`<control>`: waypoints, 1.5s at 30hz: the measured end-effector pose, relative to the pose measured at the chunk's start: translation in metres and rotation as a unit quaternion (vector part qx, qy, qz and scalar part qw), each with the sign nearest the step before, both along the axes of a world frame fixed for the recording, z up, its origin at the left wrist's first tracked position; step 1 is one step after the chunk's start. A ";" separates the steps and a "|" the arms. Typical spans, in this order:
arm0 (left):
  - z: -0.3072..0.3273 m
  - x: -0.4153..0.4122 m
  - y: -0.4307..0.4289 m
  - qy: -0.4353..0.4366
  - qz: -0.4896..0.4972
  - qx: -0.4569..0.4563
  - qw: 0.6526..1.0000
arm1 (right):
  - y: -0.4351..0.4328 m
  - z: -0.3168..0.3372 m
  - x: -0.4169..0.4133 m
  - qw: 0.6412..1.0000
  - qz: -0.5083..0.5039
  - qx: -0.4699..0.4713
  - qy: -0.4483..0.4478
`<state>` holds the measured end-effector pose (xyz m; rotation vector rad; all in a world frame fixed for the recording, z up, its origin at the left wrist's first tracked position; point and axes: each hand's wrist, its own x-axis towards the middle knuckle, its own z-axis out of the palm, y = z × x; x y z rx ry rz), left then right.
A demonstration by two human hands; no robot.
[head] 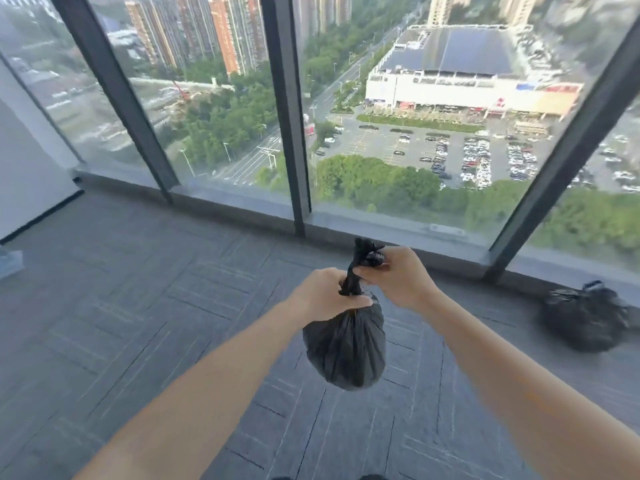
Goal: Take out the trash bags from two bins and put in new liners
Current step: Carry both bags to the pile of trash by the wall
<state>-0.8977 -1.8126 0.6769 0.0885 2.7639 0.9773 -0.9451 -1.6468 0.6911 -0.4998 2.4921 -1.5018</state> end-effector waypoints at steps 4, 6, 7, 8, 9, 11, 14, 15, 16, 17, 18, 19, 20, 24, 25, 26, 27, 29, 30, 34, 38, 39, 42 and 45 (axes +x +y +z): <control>-0.014 -0.062 0.060 0.031 -0.048 0.006 0.998 | 0.059 -0.004 -0.034 0.997 -0.077 0.011 0.011; -0.020 -0.093 0.086 0.024 -0.061 0.014 0.998 | 0.089 -0.004 -0.049 0.994 -0.113 -0.003 0.010; -0.022 -0.108 0.098 0.020 -0.069 0.020 0.997 | 0.103 -0.006 -0.057 0.991 -0.131 -0.019 0.008; -0.025 -0.125 0.110 0.016 -0.078 0.027 0.996 | 0.118 -0.007 -0.065 0.988 -0.151 -0.030 0.008; -0.026 -0.141 0.121 0.009 -0.085 0.040 0.996 | 0.131 -0.008 -0.073 0.984 -0.174 -0.033 0.011; -0.028 -0.175 0.144 -0.024 -0.098 0.070 0.992 | 0.155 -0.008 -0.086 0.976 -0.213 -0.030 0.031; -0.026 -0.229 0.175 -0.067 -0.172 0.075 0.980 | 0.184 -0.002 -0.104 0.966 -0.249 -0.037 0.049; -0.024 -0.246 0.186 -0.076 -0.204 0.072 0.973 | 0.194 -0.001 -0.110 0.964 -0.258 -0.035 0.050; -0.022 -0.262 0.198 -0.083 -0.232 0.073 0.966 | 0.205 -0.002 -0.116 0.961 -0.272 -0.028 0.049; -0.018 -0.276 0.211 -0.086 -0.257 0.072 0.960 | 0.216 -0.003 -0.123 0.956 -0.289 -0.014 0.051; -0.016 -0.288 0.224 -0.088 -0.281 0.069 0.953 | 0.227 -0.004 -0.129 0.950 -0.308 -0.002 0.052; -0.015 -0.298 0.238 -0.086 -0.302 0.061 0.947 | 0.240 -0.006 -0.134 0.945 -0.323 0.003 0.050; -0.015 -0.307 0.254 -0.084 -0.322 0.061 0.941 | 0.252 -0.007 -0.138 0.941 -0.335 -0.002 0.051; -0.023 -0.333 0.313 -0.081 -0.362 0.060 0.927 | 0.304 -0.008 -0.156 0.928 -0.370 0.009 0.040; -0.027 -0.339 0.329 -0.080 -0.366 0.055 0.926 | 0.320 -0.013 -0.162 0.926 -0.375 0.013 0.040; -0.031 -0.347 0.345 -0.078 -0.370 0.053 0.924 | 0.334 -0.017 -0.168 0.923 -0.384 0.011 0.039; -0.035 -0.354 0.361 -0.075 -0.376 0.052 0.922 | 0.349 -0.022 -0.174 0.919 -0.392 0.006 0.037; -0.043 -0.371 0.393 -0.075 -0.384 0.049 0.919 | 0.381 -0.034 -0.188 0.917 -0.398 0.001 0.033; -0.049 -0.380 0.409 -0.083 -0.389 0.042 0.917 | 0.398 -0.041 -0.197 0.916 -0.400 0.001 0.028; -0.077 -0.414 0.472 -0.122 -0.409 -0.011 0.904 | 0.474 -0.068 -0.224 0.916 -0.401 -0.018 -0.008; -0.084 -0.438 0.538 -0.098 -0.402 -0.065 0.908 | 0.539 -0.085 -0.249 0.920 -0.386 -0.033 -0.060; -0.087 -0.446 0.554 -0.086 -0.393 -0.070 0.913 | 0.553 -0.086 -0.257 0.920 -0.384 -0.030 -0.069; -0.098 -0.469 0.594 -0.084 -0.361 -0.065 0.927 | 0.596 -0.093 -0.282 0.917 -0.384 -0.032 -0.099; -0.113 -0.493 0.631 -0.090 -0.342 -0.053 0.934 | 0.640 -0.107 -0.307 0.916 -0.377 -0.019 -0.134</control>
